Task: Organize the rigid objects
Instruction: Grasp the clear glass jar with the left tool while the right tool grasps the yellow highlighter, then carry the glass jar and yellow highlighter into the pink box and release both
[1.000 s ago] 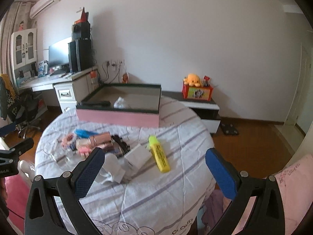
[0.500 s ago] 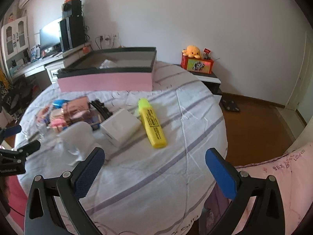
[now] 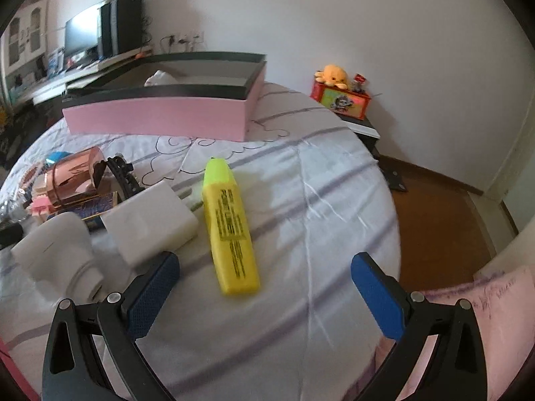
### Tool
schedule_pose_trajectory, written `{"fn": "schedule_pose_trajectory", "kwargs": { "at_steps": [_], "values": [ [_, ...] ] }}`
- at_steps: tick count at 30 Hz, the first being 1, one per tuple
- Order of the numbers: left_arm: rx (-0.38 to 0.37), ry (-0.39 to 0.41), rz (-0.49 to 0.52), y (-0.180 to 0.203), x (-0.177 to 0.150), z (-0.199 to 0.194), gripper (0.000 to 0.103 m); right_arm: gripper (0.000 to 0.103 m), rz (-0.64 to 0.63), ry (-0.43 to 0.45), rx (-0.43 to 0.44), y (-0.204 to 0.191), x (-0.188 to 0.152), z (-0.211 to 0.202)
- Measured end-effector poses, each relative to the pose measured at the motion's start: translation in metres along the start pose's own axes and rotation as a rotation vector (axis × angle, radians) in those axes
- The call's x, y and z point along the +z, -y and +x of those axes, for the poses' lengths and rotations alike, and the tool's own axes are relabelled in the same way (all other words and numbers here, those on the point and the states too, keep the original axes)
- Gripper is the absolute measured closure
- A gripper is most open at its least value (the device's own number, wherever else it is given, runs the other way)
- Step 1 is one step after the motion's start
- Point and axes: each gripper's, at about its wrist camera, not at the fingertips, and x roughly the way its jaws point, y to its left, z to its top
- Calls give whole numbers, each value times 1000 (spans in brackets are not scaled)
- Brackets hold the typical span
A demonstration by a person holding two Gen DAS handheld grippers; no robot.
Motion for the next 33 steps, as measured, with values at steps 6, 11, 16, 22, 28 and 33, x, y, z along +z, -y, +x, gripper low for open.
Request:
{"fn": "schedule_pose_trajectory", "kwargs": {
  "at_steps": [6,11,16,22,28,33],
  "values": [
    [-18,-3,0,0,2,-1,50,21,31,-15,118,1,8,14],
    [-24,2,2,1,3,-3,51,61,30,-23,146,-1,15,15],
    [-29,13,13,2,1,-9,51,77,13,-8,174,-6,9,7],
    [-46,45,14,1,4,-23,51,77,48,32,185,-2,10,-7],
    [-52,91,14,2,12,-41,51,76,47,84,203,-5,20,-34],
    [-54,139,27,6,26,-57,51,76,29,133,239,-14,32,-53]
  ]
}}
